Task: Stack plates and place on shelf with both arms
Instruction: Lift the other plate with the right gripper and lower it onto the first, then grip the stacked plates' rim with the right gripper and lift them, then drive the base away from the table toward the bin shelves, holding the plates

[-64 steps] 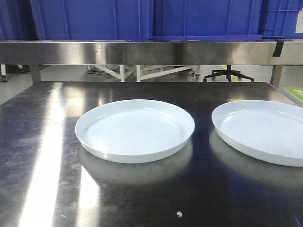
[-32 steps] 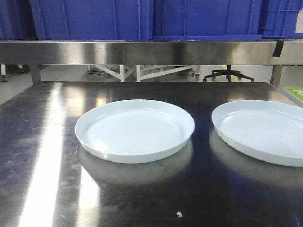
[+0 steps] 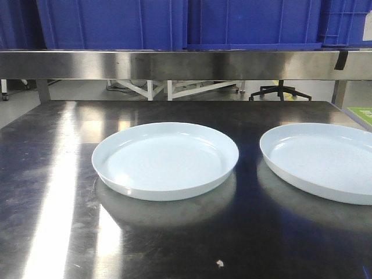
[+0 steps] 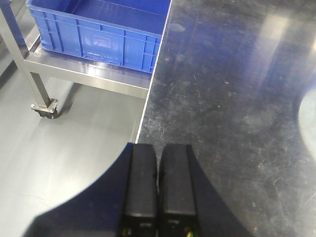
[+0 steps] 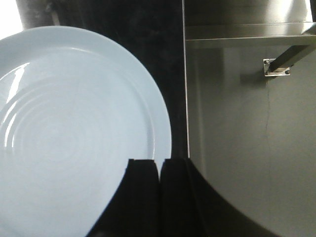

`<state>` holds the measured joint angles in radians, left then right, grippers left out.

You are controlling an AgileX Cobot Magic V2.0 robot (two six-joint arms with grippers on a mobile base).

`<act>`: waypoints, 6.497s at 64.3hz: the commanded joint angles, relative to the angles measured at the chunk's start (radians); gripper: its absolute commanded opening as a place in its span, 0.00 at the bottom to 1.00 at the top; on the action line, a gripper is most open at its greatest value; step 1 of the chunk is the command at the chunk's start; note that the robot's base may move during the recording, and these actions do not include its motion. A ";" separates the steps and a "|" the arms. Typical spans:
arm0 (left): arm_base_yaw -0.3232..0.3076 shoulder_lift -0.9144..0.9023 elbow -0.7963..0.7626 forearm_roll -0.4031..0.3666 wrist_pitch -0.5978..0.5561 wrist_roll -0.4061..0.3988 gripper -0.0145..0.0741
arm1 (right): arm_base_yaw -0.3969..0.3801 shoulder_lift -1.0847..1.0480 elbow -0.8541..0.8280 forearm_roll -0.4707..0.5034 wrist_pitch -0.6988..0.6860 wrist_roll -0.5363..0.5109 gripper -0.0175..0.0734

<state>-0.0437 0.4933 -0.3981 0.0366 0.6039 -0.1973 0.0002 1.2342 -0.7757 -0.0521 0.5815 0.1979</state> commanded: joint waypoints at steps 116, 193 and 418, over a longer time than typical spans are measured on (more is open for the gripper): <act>0.004 0.003 -0.028 -0.007 -0.075 -0.009 0.26 | -0.040 0.315 -0.147 -0.025 -0.096 -0.003 0.48; 0.004 0.003 -0.028 -0.007 -0.075 -0.009 0.26 | 0.490 0.371 -0.535 -0.014 -0.032 -0.003 0.23; 0.004 0.003 -0.028 -0.007 -0.075 -0.009 0.26 | -0.017 -0.807 0.280 -0.051 -0.219 0.032 0.22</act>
<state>-0.0437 0.4933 -0.3981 0.0359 0.6039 -0.1973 -0.0119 0.4263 -0.4629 -0.1022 0.4547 0.2260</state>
